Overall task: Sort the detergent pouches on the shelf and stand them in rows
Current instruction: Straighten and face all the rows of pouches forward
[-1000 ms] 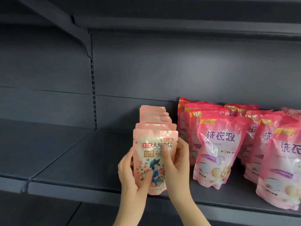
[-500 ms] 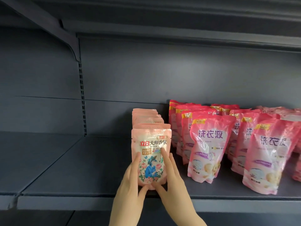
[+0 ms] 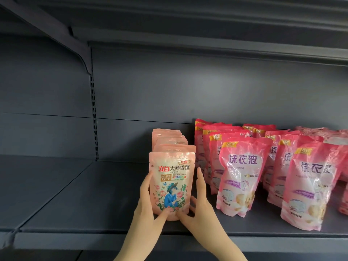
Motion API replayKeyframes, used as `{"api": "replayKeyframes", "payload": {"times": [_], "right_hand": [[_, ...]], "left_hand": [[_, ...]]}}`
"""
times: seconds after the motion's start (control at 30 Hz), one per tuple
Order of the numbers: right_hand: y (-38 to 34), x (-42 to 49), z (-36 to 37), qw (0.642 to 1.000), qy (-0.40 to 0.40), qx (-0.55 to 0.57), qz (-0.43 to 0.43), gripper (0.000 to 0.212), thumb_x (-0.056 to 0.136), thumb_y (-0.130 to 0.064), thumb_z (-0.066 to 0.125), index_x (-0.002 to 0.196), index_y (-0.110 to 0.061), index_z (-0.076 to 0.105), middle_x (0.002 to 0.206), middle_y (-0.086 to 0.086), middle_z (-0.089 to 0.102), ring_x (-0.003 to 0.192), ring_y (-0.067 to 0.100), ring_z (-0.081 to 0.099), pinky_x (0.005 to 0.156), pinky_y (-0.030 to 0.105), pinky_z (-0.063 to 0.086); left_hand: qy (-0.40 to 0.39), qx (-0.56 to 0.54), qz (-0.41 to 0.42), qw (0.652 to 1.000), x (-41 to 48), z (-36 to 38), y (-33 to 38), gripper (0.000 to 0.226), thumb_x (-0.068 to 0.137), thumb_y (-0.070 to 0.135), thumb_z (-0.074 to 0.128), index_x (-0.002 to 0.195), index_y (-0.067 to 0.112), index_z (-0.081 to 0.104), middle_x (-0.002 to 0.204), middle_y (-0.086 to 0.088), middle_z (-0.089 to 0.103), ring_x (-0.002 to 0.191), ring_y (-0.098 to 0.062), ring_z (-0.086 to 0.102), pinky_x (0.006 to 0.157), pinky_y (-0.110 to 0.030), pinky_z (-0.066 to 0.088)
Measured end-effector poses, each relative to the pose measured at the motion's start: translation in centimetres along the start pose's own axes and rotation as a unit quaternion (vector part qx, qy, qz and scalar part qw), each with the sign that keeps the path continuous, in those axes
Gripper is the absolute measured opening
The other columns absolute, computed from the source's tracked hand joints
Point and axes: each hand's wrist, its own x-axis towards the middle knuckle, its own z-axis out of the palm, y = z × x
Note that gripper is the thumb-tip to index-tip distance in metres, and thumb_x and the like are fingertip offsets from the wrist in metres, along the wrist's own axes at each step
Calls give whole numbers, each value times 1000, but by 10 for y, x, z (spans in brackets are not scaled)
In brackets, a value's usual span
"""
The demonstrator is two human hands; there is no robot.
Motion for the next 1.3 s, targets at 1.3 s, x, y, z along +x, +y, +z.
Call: {"api": "replayKeyframes", "payload": {"times": [1.3], "right_hand": [[-19, 43, -3, 994, -52, 95, -3, 112, 87, -7, 67, 143, -50, -21, 137, -23, 45, 122, -2, 52, 103, 34, 47]], "left_hand": [[-50, -188, -30, 980, 28, 0, 8, 87, 91, 19, 55, 113, 87, 6, 137, 40, 27, 118, 20, 41, 78, -7, 47]]}}
